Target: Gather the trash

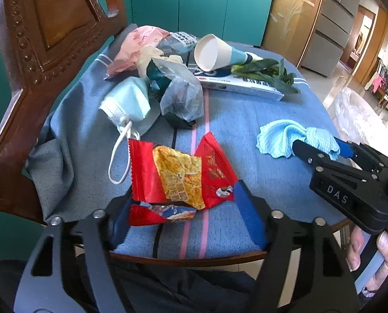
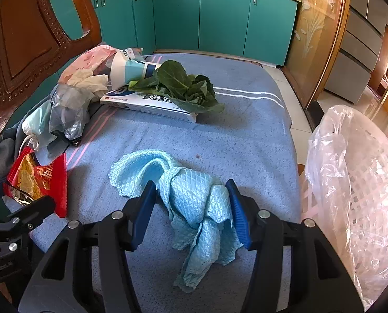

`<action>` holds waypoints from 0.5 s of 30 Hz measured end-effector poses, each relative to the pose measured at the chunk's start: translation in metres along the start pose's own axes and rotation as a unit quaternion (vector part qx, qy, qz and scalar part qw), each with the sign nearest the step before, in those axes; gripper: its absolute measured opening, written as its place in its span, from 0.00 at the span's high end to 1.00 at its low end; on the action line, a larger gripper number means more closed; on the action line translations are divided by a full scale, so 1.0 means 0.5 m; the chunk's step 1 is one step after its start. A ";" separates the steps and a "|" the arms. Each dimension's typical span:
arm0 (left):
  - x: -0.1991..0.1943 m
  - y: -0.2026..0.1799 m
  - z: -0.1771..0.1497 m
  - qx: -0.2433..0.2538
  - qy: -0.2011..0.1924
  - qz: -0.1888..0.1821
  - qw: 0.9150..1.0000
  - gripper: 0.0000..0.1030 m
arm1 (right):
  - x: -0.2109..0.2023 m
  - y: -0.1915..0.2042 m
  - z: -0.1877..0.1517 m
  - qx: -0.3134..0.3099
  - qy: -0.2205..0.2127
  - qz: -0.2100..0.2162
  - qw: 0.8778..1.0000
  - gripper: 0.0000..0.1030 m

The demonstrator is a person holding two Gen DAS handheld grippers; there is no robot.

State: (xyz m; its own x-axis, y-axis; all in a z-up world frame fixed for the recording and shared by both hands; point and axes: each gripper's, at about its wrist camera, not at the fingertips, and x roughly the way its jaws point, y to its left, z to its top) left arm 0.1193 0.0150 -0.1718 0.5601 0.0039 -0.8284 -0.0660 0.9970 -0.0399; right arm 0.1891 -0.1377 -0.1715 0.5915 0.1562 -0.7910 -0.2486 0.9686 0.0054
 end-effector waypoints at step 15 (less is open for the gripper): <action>-0.003 -0.001 -0.008 0.003 -0.002 -0.022 1.000 0.49 | -0.011 -0.009 0.004 0.008 -0.009 0.002 1.000 0.61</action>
State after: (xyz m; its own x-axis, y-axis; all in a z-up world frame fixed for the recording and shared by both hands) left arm 0.1150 0.0143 -0.1726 0.5658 -0.0393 -0.8236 -0.0367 0.9967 -0.0728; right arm 0.1884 -0.1424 -0.1659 0.6040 0.1643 -0.7799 -0.2395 0.9707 0.0189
